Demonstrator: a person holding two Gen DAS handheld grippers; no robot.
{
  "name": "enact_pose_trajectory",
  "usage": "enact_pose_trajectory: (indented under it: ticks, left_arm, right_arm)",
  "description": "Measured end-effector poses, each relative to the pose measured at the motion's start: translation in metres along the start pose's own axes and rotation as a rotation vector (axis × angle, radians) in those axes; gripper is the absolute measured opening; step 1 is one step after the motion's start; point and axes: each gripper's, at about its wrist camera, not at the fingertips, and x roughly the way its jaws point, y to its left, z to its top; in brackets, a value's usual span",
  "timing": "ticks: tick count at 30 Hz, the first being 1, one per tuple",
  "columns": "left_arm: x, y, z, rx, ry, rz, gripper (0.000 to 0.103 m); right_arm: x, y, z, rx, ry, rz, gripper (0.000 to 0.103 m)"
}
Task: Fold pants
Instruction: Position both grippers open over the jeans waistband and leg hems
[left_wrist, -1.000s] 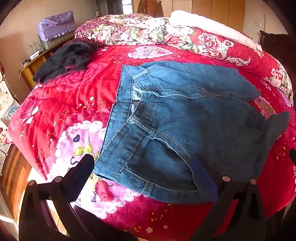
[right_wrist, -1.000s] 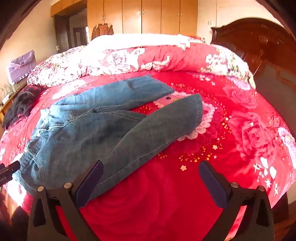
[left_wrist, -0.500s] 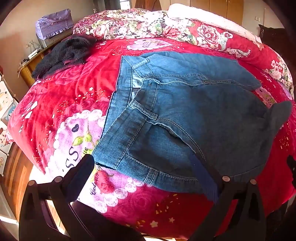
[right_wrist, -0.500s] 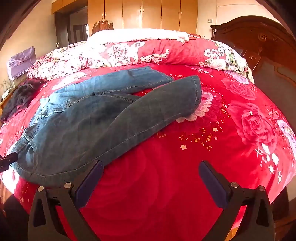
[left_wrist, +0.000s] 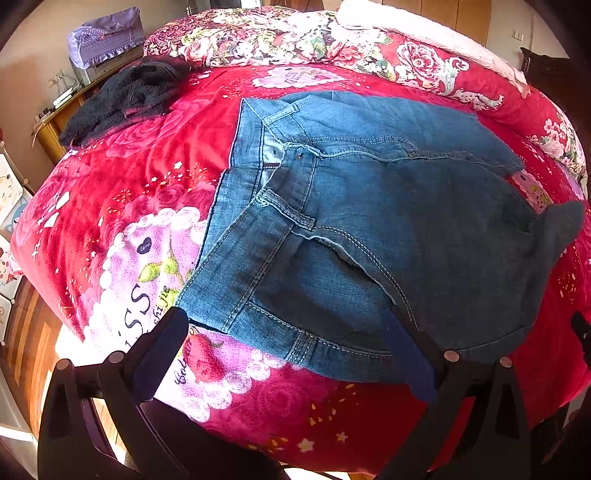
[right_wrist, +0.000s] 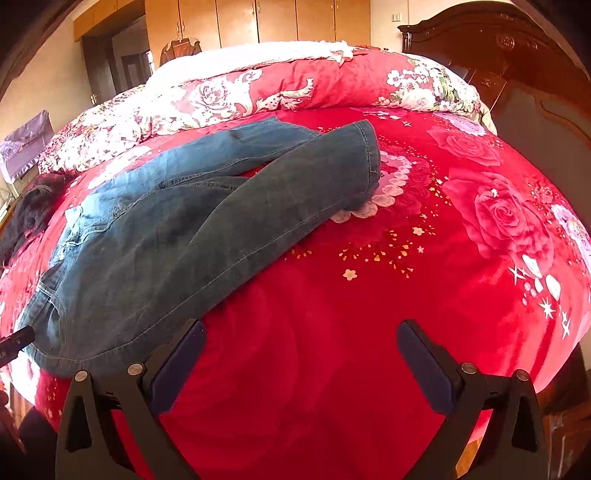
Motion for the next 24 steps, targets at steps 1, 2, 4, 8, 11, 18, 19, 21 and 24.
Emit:
enact_pose_trajectory:
  ticks: [1, 2, 4, 8, 11, 18, 19, 21, 24]
  left_arm:
    - [0.0, 0.0, 0.001, -0.003, -0.001, -0.002, 0.103]
    - [0.0, 0.001, 0.003, -0.006, -0.001, -0.007, 0.103]
    - [0.0, 0.003, 0.007, -0.016, 0.004, -0.022, 0.103]
    - [0.0, 0.004, 0.015, -0.033, 0.01, -0.061, 0.103]
    - [-0.001, 0.003, 0.02, -0.025, 0.005, -0.078, 0.103]
    - [-0.006, -0.001, 0.027, 0.005, -0.005, -0.109, 0.103]
    - [-0.006, -0.002, 0.027, 0.007, -0.006, -0.113, 0.103]
    - [-0.006, -0.003, 0.028, 0.011, -0.006, -0.114, 0.103]
    - [-0.006, -0.003, 0.028, 0.012, -0.004, -0.119, 0.103]
  right_arm:
    - [0.0, 0.001, 0.001, -0.003, 0.003, 0.003, 0.103]
    - [0.001, 0.002, 0.002, -0.005, 0.005, 0.004, 0.103]
    - [0.001, 0.003, 0.005, -0.01, 0.011, 0.014, 0.103]
    - [-0.002, 0.003, 0.015, -0.031, 0.007, 0.013, 0.103]
    - [-0.004, 0.0, 0.024, -0.035, 0.005, 0.011, 0.103]
    - [-0.006, -0.002, 0.037, -0.056, 0.008, 0.007, 0.103]
    - [-0.006, -0.002, 0.038, -0.061, 0.008, 0.007, 0.103]
    - [-0.006, -0.001, 0.039, -0.068, 0.01, 0.008, 0.103]
    - [-0.005, 0.0, 0.038, -0.076, 0.011, 0.01, 0.103]
